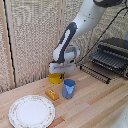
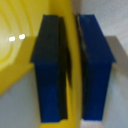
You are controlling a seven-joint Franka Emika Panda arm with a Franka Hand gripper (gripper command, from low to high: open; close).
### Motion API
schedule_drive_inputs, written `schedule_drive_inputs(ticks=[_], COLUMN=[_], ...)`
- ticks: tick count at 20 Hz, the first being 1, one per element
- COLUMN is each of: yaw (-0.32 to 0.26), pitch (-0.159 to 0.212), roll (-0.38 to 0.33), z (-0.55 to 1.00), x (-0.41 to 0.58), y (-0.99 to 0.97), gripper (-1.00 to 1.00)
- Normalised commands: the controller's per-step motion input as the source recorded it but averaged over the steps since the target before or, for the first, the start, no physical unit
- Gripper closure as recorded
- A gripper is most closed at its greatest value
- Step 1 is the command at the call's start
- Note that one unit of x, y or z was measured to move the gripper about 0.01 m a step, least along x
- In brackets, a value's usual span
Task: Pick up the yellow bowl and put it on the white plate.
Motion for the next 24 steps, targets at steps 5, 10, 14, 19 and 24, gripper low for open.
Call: schedule_drive_inputs(ticks=[5,10,14,19,24], yaw=[0.209,0.285,0.271,0.19,0.064], pitch=[0.011,0.04,0.028,0.019,-0.001], roll=[0.062,0.045,0.047,0.023,0.0], z=[0.64,0.64,0.7,0.69,0.58], x=[-0.004,0.0,0.002,0.002,-0.161], y=[-0.11,0.01,0.07,0.32,0.63], gripper=[1.0,1.0,1.0,1.0,1.0])
